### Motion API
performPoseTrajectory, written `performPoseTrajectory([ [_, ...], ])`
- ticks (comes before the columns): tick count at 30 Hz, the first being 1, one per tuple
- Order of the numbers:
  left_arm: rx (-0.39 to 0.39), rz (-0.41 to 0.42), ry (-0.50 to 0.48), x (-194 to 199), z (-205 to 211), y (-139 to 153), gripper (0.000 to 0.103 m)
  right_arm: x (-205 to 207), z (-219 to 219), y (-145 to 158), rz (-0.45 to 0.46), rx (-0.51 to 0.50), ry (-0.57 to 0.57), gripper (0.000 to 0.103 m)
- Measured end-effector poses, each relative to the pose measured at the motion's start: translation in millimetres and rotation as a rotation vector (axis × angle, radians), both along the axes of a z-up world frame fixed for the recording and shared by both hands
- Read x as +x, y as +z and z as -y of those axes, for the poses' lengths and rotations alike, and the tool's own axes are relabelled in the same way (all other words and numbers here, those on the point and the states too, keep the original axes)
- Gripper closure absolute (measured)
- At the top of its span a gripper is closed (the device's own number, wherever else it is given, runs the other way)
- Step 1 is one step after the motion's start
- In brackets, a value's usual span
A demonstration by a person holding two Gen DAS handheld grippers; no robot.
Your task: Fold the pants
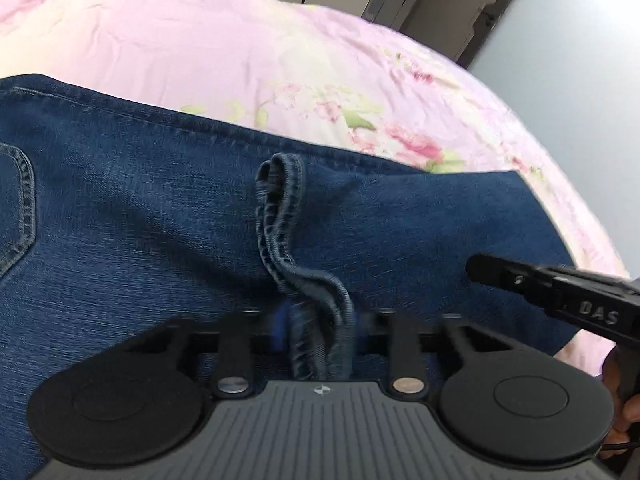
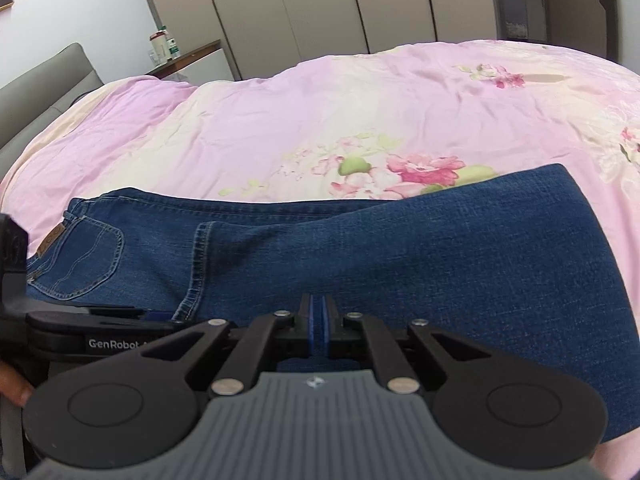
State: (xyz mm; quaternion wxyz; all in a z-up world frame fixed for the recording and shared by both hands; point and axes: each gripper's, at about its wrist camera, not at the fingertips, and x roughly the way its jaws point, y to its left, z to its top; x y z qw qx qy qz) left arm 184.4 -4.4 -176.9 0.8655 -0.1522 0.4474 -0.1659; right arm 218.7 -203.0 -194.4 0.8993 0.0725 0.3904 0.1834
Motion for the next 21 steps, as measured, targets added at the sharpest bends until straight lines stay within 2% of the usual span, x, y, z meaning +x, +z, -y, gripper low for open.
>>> performPoseTrajectory([
  [3,0.017,0.047,0.025,-11.1,2.0,12.2,0.094,0.1,6.7,0.0,-0.016,-0.004,-0.043,0.102],
  [5,0.055,0.108,0.031,-22.0,7.0,30.3,0.095,-1.3,11.5,1.4,-0.035,-0.015,-0.073,0.102],
  [7,0.052,0.151,0.035,-28.5,7.2,50.6,0.096,-4.9,17.0,4.4,-0.056,-0.011,-0.083,0.102],
  [13,0.045,0.276,-0.017,-41.0,-4.3,140.6,0.096,-28.3,27.0,29.9,-0.055,-0.009,-0.063,0.098],
  [14,0.062,0.295,-0.038,-40.2,-5.0,156.4,0.096,-32.2,27.2,34.8,-0.051,-0.004,-0.051,0.096],
  [17,0.131,0.349,-0.085,-43.6,-15.1,199.7,0.096,-46.5,23.6,52.5,-0.011,-0.015,-0.022,0.082],
  [21,0.197,0.371,-0.084,-43.8,-45.9,247.6,0.096,-55.5,14.6,66.7,0.016,-0.032,0.000,0.081],
])
